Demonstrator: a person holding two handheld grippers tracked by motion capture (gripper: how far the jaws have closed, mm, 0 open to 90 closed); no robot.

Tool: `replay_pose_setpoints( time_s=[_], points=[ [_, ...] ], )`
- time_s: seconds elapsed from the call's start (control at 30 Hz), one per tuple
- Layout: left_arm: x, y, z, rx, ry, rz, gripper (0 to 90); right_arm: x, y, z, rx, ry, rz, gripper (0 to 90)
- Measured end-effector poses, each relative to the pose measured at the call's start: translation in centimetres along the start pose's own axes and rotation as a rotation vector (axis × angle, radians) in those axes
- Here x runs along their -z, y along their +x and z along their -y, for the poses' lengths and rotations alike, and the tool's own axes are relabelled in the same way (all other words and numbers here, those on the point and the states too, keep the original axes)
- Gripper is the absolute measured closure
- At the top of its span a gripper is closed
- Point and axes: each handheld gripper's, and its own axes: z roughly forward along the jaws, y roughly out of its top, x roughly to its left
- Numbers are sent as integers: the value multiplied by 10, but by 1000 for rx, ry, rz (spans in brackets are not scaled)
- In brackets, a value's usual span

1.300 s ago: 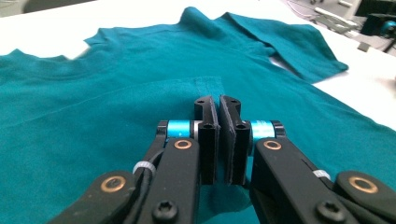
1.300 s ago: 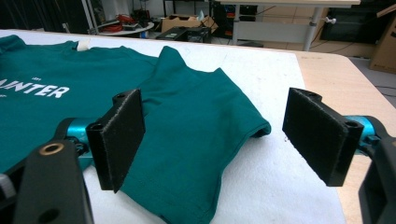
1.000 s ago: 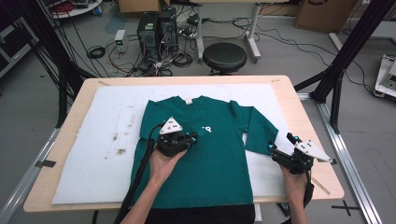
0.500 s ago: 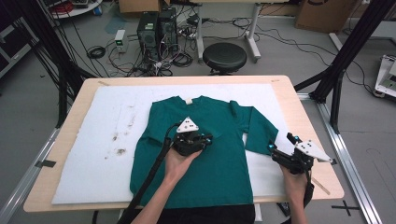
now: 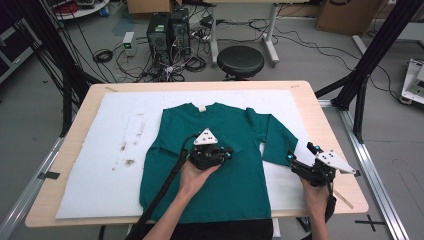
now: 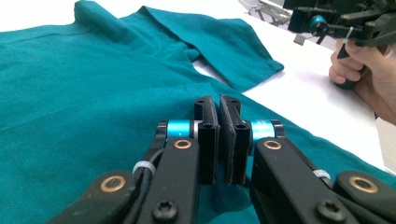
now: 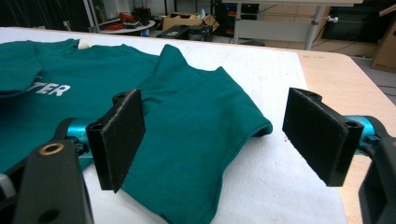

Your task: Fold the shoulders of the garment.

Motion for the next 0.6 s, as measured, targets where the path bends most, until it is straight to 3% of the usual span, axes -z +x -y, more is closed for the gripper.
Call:
replay_pose_setpoints(
  time_s=[0.17,0.27,0.3,0.37,0.53,0.6],
  points=[
    [-2,0,1,-6,10,17,854,0,1,0,-6,3,-2,213],
    [0,-2,0,-27,-1,20,801,0,0,0,-2,1,-8,239],
    [1,-3,-1,-34,-14,14,663,1,0,0,1,-3,-12,239],
    [4,-2,-2,-32,-25,11,580,1,-1,0,4,-7,-7,239],
    [19,3,-5,-31,-33,-10,450,1,0,1,-11,-8,-9,221],
    [30,5,-5,-47,-39,-27,445,1,0,1,-11,-8,-10,221]
  ],
)
